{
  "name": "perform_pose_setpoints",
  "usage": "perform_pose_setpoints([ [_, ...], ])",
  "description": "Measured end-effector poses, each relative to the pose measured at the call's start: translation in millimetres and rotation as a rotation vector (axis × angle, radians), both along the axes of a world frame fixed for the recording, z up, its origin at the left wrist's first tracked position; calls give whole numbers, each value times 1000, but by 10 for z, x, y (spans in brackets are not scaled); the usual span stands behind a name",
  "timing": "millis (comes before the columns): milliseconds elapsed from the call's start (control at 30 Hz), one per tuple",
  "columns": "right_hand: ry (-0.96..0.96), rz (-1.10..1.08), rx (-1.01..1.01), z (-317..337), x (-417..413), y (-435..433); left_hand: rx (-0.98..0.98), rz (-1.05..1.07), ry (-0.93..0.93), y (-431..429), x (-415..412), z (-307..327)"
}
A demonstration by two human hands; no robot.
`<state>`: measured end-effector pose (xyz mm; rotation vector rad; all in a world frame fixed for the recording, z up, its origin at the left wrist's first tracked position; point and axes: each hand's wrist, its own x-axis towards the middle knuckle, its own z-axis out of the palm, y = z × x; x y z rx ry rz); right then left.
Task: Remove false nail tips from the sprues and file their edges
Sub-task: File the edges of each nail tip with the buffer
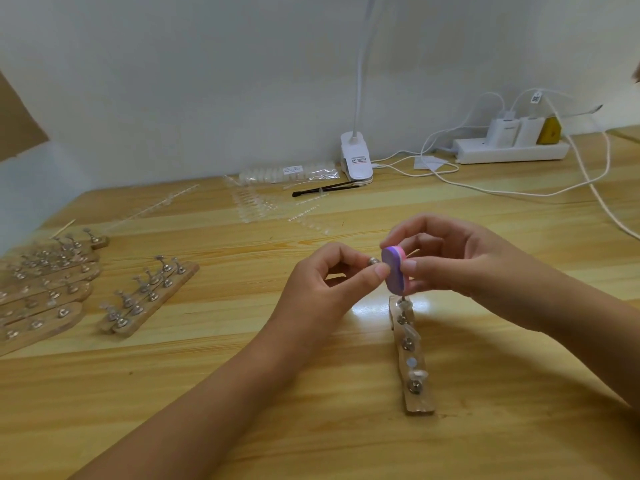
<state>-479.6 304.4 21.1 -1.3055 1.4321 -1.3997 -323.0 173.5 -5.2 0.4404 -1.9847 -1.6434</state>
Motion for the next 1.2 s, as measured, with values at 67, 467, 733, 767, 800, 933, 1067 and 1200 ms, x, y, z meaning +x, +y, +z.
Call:
perform_pose_setpoints([
  [67,-64,-11,-57,-10,17,-14,-1,-3,-7,-4,-1,-5],
  [467,44,-1,-68,2,-21,16,-9,-29,-24,8,-8,-16],
  [733,110,33,13,67,-89,39,-12,-42,-21,9,-9,-8],
  [767,96,40,13,49,-72,32,-12,-43,-15,6,-12,-8],
  [800,56,21,-19,26,-54,21,-12,-37,-9,-1,-15,-9],
  [933,-116,-132,-148,21,-45,-7,3,-24,6,-24,-7,-7],
  [1067,-6,-54,-51,56,-93,28,34,-34,-12,1,-9,-13],
  [1200,-66,-42,-98,0,-32,1,47,-38,-6,-11,-4,-4],
])
